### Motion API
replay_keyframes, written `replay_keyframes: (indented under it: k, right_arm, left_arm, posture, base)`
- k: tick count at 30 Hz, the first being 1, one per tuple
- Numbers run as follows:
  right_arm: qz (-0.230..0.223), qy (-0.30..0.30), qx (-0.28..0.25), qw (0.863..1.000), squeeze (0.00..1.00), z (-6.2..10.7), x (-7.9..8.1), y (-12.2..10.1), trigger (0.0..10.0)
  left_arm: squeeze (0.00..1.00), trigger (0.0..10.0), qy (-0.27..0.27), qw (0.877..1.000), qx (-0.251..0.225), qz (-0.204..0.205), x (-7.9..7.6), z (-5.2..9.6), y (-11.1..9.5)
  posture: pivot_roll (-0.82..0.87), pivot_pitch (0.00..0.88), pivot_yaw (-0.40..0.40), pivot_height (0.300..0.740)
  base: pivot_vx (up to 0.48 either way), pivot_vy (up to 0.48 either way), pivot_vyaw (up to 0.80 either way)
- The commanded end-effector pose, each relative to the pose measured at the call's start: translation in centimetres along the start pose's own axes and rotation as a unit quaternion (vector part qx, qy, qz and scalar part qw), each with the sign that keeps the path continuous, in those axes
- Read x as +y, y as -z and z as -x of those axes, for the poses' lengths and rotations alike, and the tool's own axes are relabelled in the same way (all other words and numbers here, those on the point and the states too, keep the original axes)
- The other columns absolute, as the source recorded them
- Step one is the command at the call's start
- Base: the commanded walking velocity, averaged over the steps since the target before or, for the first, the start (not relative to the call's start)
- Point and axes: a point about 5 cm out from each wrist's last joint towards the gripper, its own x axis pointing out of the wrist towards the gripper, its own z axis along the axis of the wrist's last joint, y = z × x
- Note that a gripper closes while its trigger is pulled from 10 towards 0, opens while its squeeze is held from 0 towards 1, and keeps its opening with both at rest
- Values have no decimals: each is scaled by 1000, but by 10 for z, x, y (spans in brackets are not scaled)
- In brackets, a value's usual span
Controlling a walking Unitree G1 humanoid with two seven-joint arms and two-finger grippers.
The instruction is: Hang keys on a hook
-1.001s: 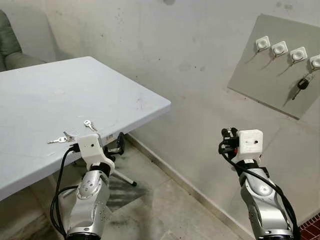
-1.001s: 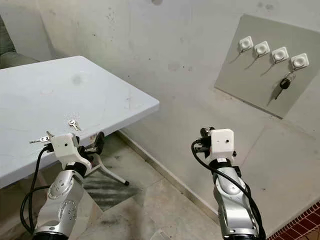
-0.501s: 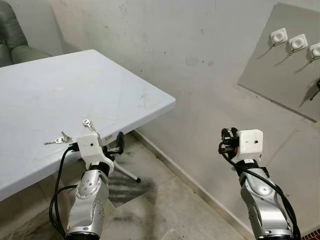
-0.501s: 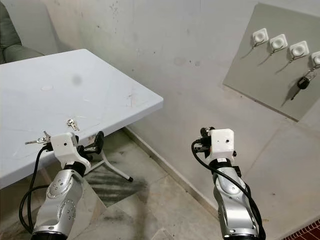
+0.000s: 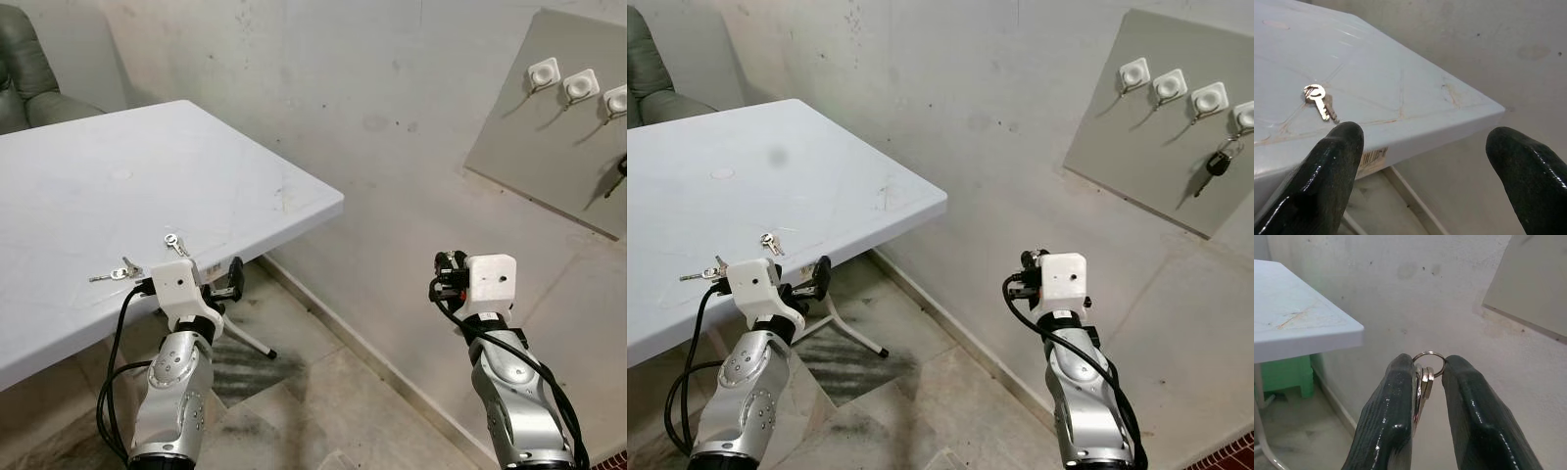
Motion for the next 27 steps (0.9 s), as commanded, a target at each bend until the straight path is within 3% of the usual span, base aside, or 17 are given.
replay_keyframes:
  k: [1, 22, 27]
  right_arm:
    - [-1, 4, -7, 1000, 0, -1, -3, -3, 10000]
    - [1, 1, -6, 1000, 0, 0, -2, -3, 10000]
    - [1, -1, 4, 1000, 0, -1, -2, -1, 10000]
  left_arm:
    - [0, 10000, 6, 1000, -7, -5, -3, -1, -4]
    - [0, 10000, 7, 1000, -5, -5, -4, 0, -4]
    - [0, 10000, 6, 1000, -4, -5, -5, 0, -3]
  posture:
    - [32, 47, -94, 740]
    - [33, 42, -94, 740]
    - [35, 38, -98, 740]
  base:
    - [416, 0, 0]
    - [419, 0, 0]
    - [418, 0, -628]
